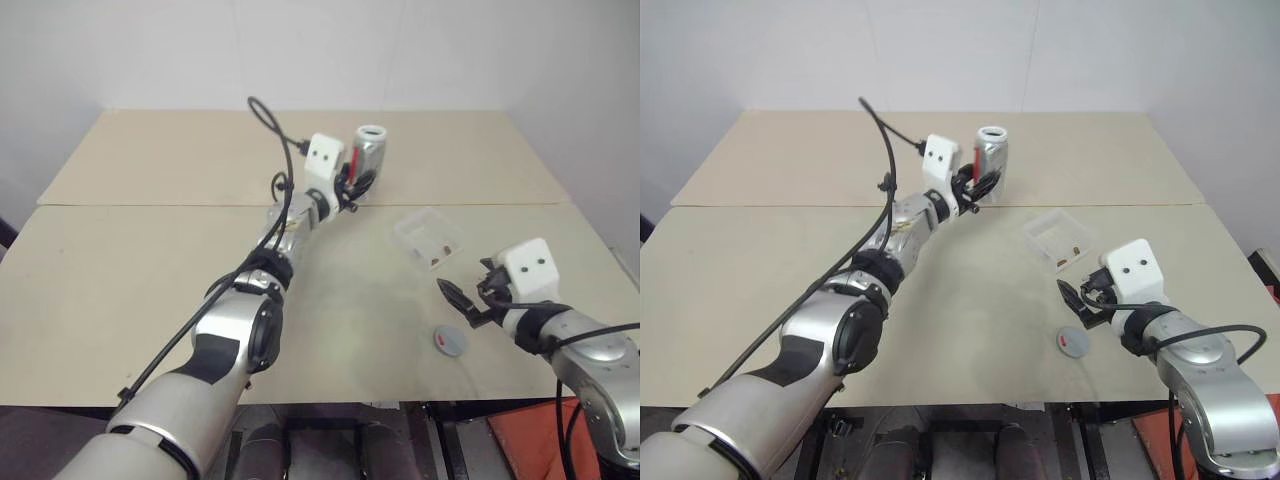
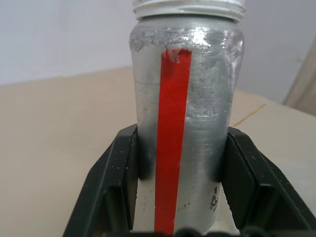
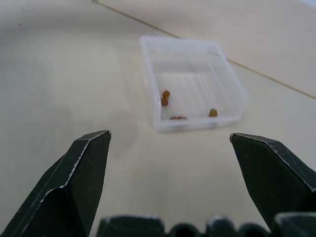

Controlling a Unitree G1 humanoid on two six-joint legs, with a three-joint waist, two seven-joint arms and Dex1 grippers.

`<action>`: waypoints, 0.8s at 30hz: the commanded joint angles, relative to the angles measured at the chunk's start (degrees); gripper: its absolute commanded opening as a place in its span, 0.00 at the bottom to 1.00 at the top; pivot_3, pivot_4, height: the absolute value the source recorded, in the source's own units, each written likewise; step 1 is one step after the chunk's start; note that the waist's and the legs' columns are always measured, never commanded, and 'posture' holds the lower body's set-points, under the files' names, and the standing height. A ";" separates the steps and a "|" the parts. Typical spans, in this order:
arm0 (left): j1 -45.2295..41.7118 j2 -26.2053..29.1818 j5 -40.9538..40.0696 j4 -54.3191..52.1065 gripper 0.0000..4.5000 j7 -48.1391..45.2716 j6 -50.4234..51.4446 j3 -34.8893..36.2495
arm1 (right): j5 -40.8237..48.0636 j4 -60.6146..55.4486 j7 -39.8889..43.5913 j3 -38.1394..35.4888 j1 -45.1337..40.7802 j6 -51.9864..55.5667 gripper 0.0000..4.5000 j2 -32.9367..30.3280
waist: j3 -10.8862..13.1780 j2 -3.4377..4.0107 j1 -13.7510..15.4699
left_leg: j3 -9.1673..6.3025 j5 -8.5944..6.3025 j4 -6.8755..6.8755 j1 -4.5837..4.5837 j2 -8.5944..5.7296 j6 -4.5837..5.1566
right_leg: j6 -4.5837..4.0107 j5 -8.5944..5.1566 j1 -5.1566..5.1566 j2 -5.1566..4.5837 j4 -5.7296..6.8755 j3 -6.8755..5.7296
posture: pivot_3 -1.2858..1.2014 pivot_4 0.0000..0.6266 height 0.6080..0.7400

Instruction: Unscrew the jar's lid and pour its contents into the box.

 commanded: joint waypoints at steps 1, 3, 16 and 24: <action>5.10 1.31 1.66 -6.68 0.45 4.34 -5.75 -2.40 | -0.71 1.75 0.52 1.34 -3.23 -2.84 1.00 0.29 | 0.00 0.00 0.00 | -0.01 0.01 0.00 0.02 0.00 -0.01 | 0.00 0.00 0.01 0.00 -0.01 0.00 | 0.52 0.24 1.00; 8.12 2.30 3.36 -8.72 0.45 6.26 -8.11 -4.27 | -1.12 2.88 1.07 2.50 -3.94 -3.68 1.00 0.09 | 0.00 0.00 0.06 | -0.02 0.01 0.00 0.00 0.00 -0.01 | -0.01 0.01 0.00 0.00 0.02 0.01 | 0.52 0.24 1.00; 18.89 3.18 1.89 -13.33 0.45 9.87 -11.53 -6.30 | -2.96 5.04 2.57 4.11 -4.00 -6.48 1.00 -0.19 | -0.01 0.02 0.76 | -0.01 0.01 0.10 0.01 0.00 -0.01 | 0.00 0.04 0.03 -0.01 0.04 0.00 | 0.52 0.24 1.00; 21.16 2.44 -0.03 -11.83 0.45 9.01 -11.88 -5.97 | -3.62 4.47 2.80 3.45 -3.53 -6.28 1.00 -0.56 | -0.01 0.02 0.44 | -0.01 0.01 0.10 0.04 0.00 -0.01 | 0.00 0.05 0.05 0.00 0.05 0.00 | 0.52 0.24 1.00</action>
